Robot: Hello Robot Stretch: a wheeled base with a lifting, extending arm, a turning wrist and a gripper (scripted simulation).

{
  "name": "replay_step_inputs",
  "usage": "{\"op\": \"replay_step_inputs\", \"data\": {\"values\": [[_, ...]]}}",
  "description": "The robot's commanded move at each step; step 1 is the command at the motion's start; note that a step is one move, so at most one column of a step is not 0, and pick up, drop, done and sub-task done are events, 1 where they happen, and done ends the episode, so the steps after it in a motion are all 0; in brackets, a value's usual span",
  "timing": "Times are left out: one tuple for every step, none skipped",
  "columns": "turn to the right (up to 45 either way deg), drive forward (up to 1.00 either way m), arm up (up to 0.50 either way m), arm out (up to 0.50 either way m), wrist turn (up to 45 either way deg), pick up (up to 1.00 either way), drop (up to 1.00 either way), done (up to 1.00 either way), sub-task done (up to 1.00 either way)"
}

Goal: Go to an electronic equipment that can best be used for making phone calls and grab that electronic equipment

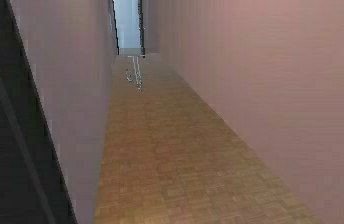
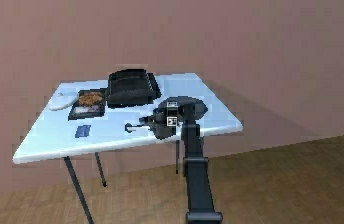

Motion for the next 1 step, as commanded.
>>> {"op": "replay_step_inputs", "data": {"values": [[0.0,0.00,0.00,0.00,0.0,1.00,0.00,0.00,0.00]]}}
